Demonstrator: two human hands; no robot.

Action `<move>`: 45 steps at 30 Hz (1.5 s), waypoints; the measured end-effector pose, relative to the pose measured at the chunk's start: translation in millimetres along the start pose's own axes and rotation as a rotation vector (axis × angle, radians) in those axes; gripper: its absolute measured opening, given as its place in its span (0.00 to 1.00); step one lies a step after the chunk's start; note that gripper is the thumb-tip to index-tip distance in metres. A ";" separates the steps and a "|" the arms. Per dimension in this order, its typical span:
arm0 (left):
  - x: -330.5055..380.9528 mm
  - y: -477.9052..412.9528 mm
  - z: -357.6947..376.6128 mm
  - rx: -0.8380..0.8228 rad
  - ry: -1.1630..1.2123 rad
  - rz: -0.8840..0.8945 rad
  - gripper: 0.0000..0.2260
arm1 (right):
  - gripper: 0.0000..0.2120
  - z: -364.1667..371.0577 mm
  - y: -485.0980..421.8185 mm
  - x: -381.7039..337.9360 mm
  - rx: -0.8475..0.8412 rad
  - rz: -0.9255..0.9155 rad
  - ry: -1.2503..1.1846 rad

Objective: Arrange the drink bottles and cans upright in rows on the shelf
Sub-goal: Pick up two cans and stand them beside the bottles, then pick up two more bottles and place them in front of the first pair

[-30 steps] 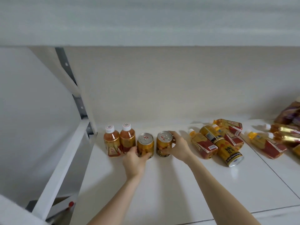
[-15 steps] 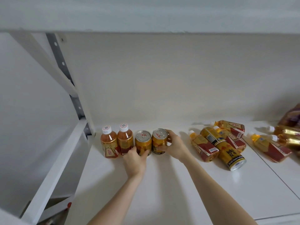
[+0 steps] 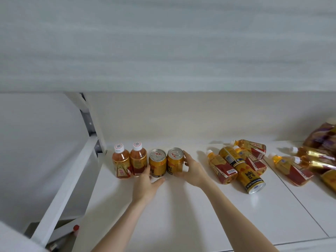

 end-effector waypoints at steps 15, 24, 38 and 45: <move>68.7 116.6 22.5 -0.197 -0.463 0.267 0.32 | 0.36 -49.1 155.9 15.9 0.261 -0.041 0.751; 101.7 163.6 78.7 -0.225 -0.523 0.383 0.30 | 0.34 -111.2 207.4 61.6 0.339 0.030 0.754; 160.8 193.3 186.0 -0.017 -0.439 0.300 0.26 | 0.32 -196.1 219.8 123.6 0.214 -0.171 0.750; 185.8 194.4 223.3 -0.057 -0.439 0.332 0.23 | 0.32 -231.6 218.3 156.5 0.266 -0.137 0.690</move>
Point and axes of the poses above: each hand's wrist, its own y-axis away from the middle knuckle, its own z-axis out of the palm, x = y × z, the point moved 6 cm from there along -y, towards the middle knuckle, and after that the axes turned 8 degrees about y, right-handed, at the moved point
